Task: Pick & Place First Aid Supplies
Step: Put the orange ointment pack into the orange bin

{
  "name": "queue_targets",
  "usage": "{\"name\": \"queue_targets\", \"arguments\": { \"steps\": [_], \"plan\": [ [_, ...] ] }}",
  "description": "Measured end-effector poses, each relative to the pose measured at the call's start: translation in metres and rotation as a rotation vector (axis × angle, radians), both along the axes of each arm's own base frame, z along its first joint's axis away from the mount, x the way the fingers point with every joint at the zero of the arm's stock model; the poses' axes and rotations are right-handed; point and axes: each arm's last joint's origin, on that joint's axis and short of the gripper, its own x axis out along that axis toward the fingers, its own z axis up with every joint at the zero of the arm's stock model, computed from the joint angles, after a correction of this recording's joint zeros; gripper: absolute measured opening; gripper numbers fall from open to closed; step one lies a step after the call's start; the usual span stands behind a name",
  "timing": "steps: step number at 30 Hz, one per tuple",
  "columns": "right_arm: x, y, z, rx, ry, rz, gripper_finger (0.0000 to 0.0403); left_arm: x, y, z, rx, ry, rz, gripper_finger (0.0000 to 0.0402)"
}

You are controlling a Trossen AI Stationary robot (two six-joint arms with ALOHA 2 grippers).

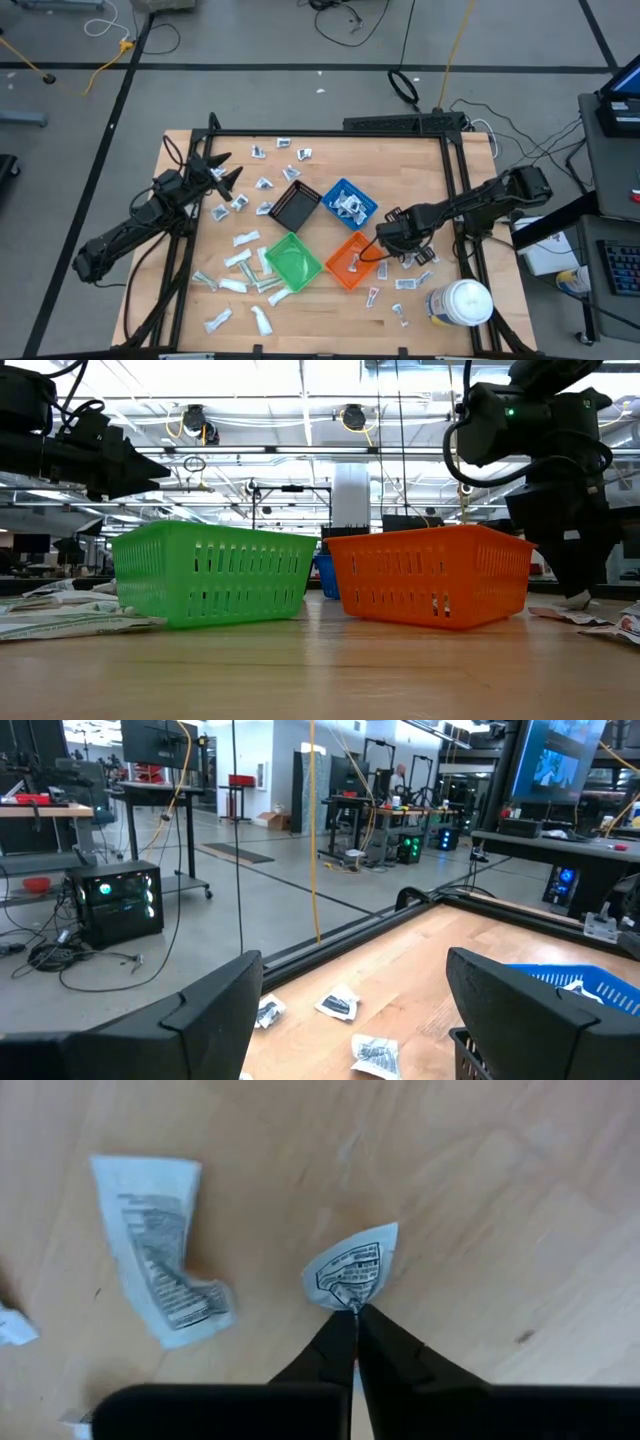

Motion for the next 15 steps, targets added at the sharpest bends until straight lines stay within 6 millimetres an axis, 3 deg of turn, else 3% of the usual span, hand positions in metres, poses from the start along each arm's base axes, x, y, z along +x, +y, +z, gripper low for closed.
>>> {"name": "queue_targets", "arguments": {
  "steps": [5,15],
  "plan": [
    [-0.002,-0.001,0.021,-0.015,0.071,-0.001,0.0001,0.000,0.000,0.000,0.000,0.000,0.000,0.0324],
    [0.014,-0.004,0.077,-0.009,0.072,-0.030,0.0001,0.000,0.000,0.000,-0.001,0.001,0.000,0.0324]
  ]
}}
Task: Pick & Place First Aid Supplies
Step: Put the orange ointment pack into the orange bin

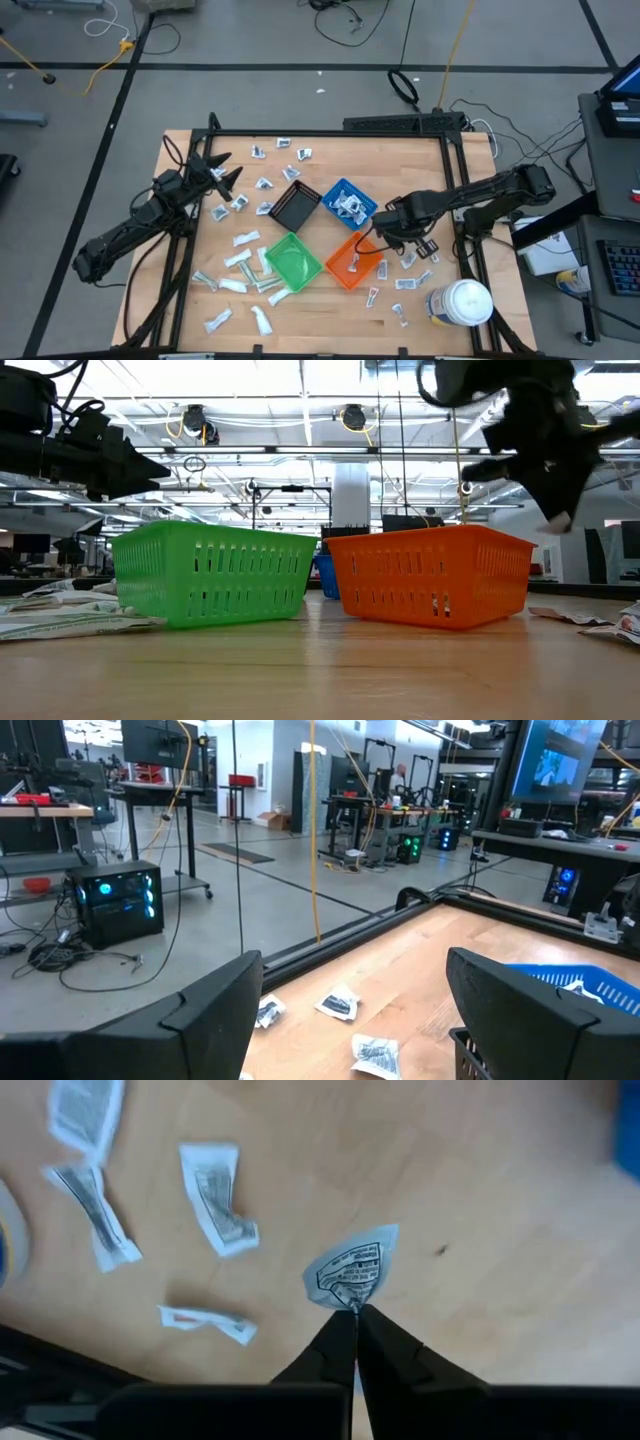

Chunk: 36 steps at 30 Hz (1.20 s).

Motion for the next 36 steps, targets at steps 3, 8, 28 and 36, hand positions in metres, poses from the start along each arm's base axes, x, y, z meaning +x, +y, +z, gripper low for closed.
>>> {"name": "queue_targets", "arguments": {
  "steps": [3,8,28,36],
  "plan": [
    [0.004,-0.001,0.014,0.003,-0.021,-0.009,0.0001,0.000,0.000,0.000,0.000,0.000,0.000,0.0324],
    [0.017,0.003,0.021,0.010,-0.075,-0.035,0.0000,0.000,0.000,0.000,-0.001,0.001,0.000,0.0324],
    [0.114,0.057,0.055,0.135,-0.267,-0.029,0.0000,0.000,0.000,0.000,0.000,0.000,0.000,0.0324],
    [0.115,0.069,0.035,0.176,-0.293,0.006,0.0000,0.000,0.000,0.000,0.000,0.000,0.000,0.0324]
  ]
}}
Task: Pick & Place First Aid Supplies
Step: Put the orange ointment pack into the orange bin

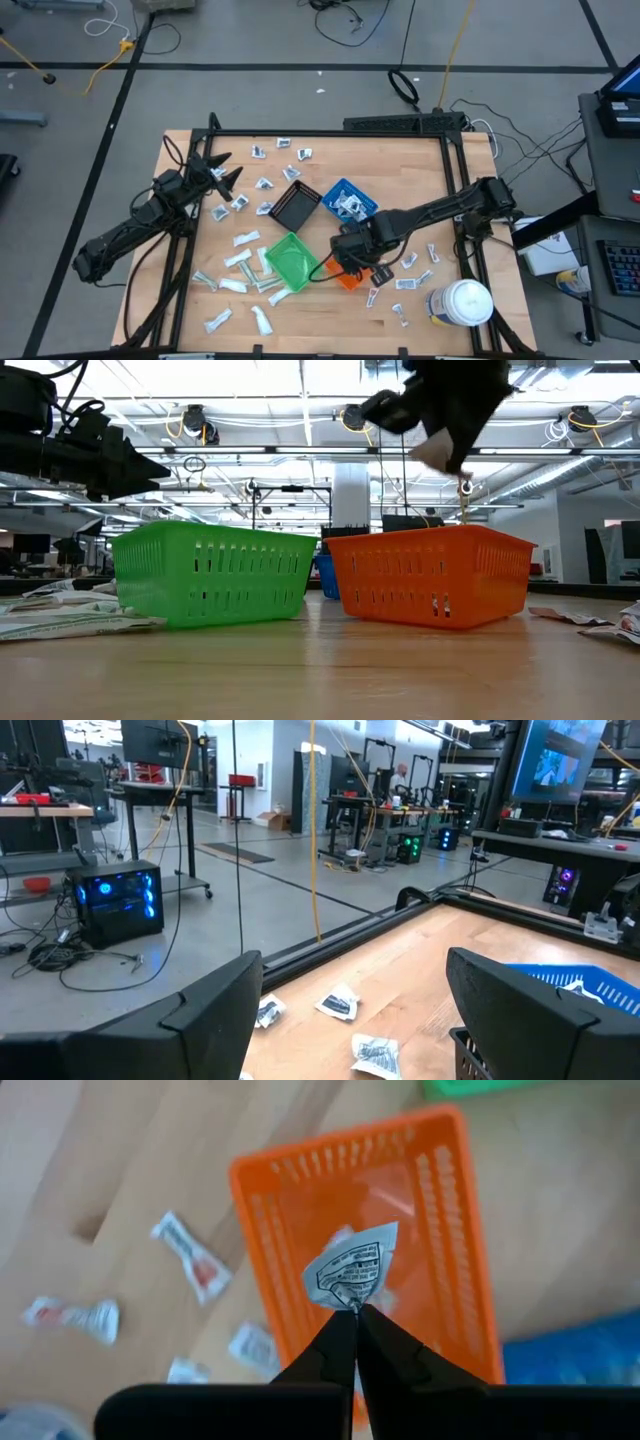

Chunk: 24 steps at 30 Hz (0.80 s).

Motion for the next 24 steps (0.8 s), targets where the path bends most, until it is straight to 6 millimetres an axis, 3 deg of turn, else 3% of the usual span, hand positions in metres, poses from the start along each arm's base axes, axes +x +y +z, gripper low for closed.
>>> {"name": "queue_targets", "arguments": {
  "steps": [12,21,24],
  "plan": [
    [-0.007,0.003,-0.064,0.010,-0.048,0.014,0.0000,0.000,0.000,0.000,0.000,0.000,0.000,0.0324],
    [-0.009,0.001,-0.069,0.008,-0.041,0.010,0.0004,0.000,0.000,0.000,0.000,0.000,0.000,0.0324],
    [-0.008,0.000,-0.069,0.018,-0.039,-0.007,0.0022,0.000,0.000,0.000,0.000,-0.001,0.000,0.0324]
  ]
}}
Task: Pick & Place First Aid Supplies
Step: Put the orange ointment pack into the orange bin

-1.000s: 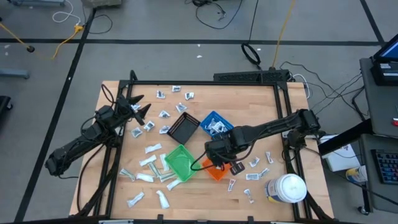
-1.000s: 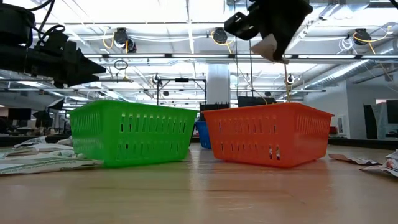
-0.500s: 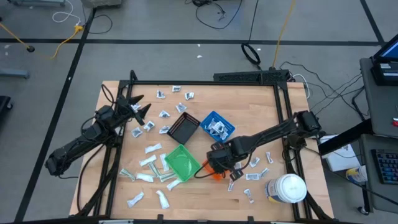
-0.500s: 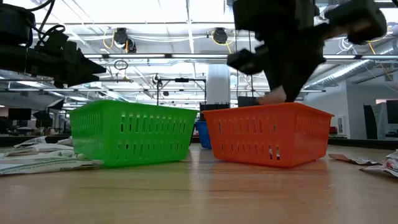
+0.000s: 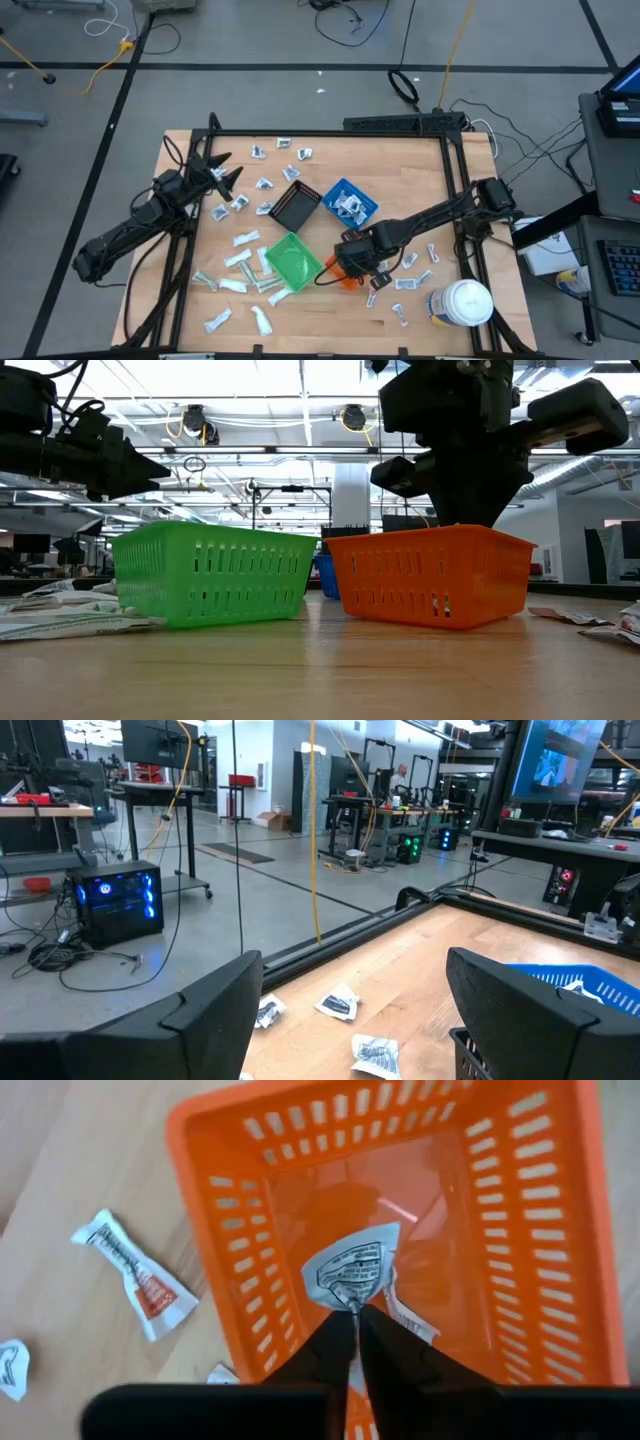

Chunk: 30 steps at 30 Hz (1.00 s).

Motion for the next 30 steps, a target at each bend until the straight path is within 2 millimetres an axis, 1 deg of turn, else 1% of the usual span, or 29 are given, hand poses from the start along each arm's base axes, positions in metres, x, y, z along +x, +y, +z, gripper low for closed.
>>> {"name": "queue_targets", "arguments": {
  "steps": [3,6,10,14,18,20,23,27,28,30],
  "plan": [
    [0.001,-0.003,0.000,0.013,0.006,-0.061,0.0062,0.000,0.000,0.000,0.000,0.000,0.000,0.0324],
    [0.002,-0.007,0.000,0.031,0.017,-0.150,0.0112,0.000,0.000,0.000,0.000,0.001,0.000,0.0324],
    [0.003,-0.015,0.007,0.053,0.012,-0.337,0.0171,0.000,0.000,0.000,0.000,0.000,0.000,0.0324],
    [0.001,-0.027,0.016,0.082,0.010,-0.577,0.0213,0.000,0.000,0.000,0.000,0.000,0.000,0.0324],
    [-0.001,-0.037,0.023,0.140,0.038,-0.810,0.0234,0.000,0.000,0.000,0.000,0.000,0.000,0.0324],
    [-0.002,-0.039,0.024,0.153,0.051,-0.880,0.0241,0.000,0.000,0.000,0.000,0.000,0.000,0.0324],
    [-0.003,-0.038,0.022,0.159,0.076,-0.907,0.0250,0.000,0.000,0.000,0.000,0.000,0.000,0.0324],
    [-0.002,-0.031,0.024,0.309,0.151,-0.836,0.0262,0.000,0.000,0.000,0.000,0.000,0.000,0.0324],
    [-0.002,-0.031,0.024,0.319,0.156,-0.851,0.0264,0.000,0.000,0.000,0.000,0.000,0.000,0.0324],
    [-0.001,-0.033,0.024,0.336,0.172,-0.939,0.0264,0.000,0.000,0.000,0.000,0.000,0.000,0.0324]
  ]
}}
